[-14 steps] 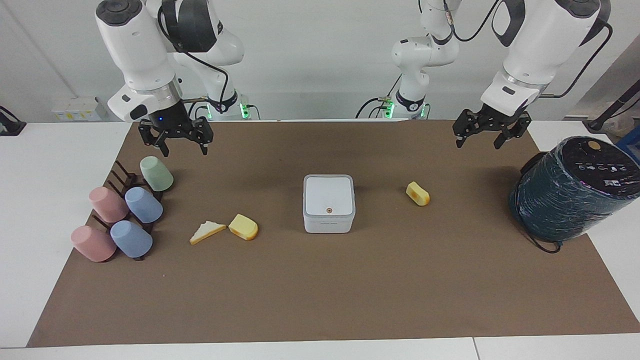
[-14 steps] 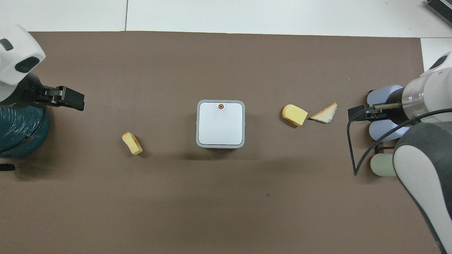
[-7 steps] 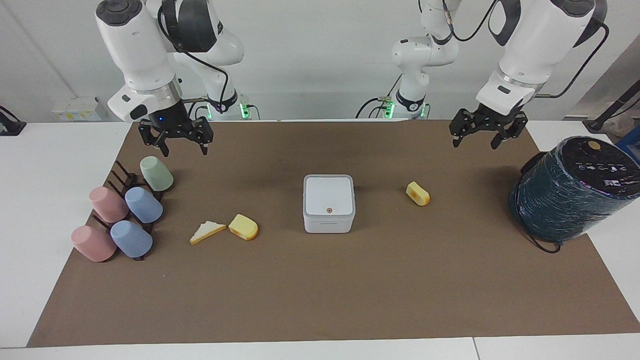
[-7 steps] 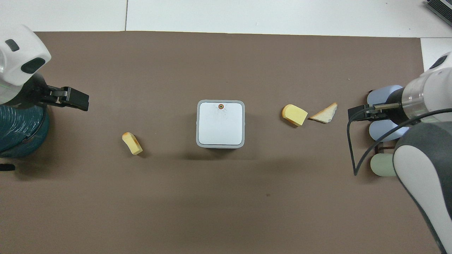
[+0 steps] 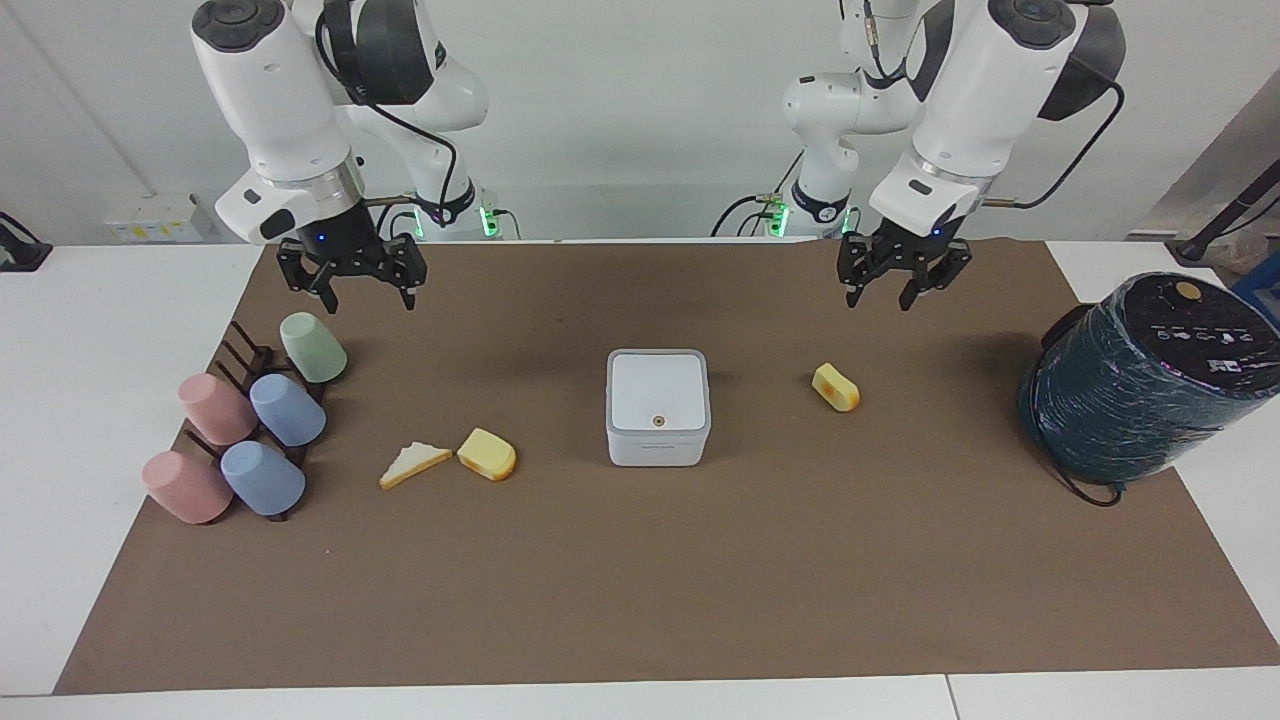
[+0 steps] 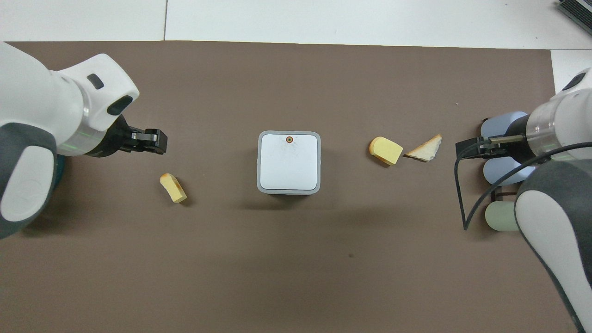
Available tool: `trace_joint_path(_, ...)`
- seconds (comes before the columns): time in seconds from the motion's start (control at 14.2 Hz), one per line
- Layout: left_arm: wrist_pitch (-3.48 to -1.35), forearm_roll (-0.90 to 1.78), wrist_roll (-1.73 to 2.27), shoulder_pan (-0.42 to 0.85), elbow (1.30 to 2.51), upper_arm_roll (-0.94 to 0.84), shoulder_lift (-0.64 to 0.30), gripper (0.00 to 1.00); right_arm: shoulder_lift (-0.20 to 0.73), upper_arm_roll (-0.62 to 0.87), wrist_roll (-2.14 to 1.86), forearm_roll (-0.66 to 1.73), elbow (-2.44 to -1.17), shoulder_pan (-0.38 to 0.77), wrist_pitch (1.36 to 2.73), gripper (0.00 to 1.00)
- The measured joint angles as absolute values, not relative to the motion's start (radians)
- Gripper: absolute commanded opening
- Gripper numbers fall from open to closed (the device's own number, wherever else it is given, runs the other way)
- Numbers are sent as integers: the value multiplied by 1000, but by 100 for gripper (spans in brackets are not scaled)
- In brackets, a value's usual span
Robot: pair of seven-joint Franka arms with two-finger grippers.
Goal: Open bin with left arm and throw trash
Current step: 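Grip the white bin lid with the left gripper and lift it open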
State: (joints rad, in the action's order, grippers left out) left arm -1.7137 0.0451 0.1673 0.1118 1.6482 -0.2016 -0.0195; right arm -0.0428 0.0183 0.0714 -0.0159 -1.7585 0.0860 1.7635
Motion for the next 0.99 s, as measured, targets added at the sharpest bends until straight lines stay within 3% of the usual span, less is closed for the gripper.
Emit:
trace_joint_path(0.28, -1782, 57, 285, 204, 1704, -204, -19, 17, -43, 18, 71, -16, -1759, 86, 1763, 100)
trace_joint_path(0.63, -1932, 71, 530, 335, 1733, -205, -86, 2, -43, 18, 71, -16, -1759, 86, 1764, 100)
trace_joint_path(0.99, -2108, 119, 593, 381, 1741, -205, -162, 0, -43, 18, 71, -16, -1759, 86, 1764, 100)
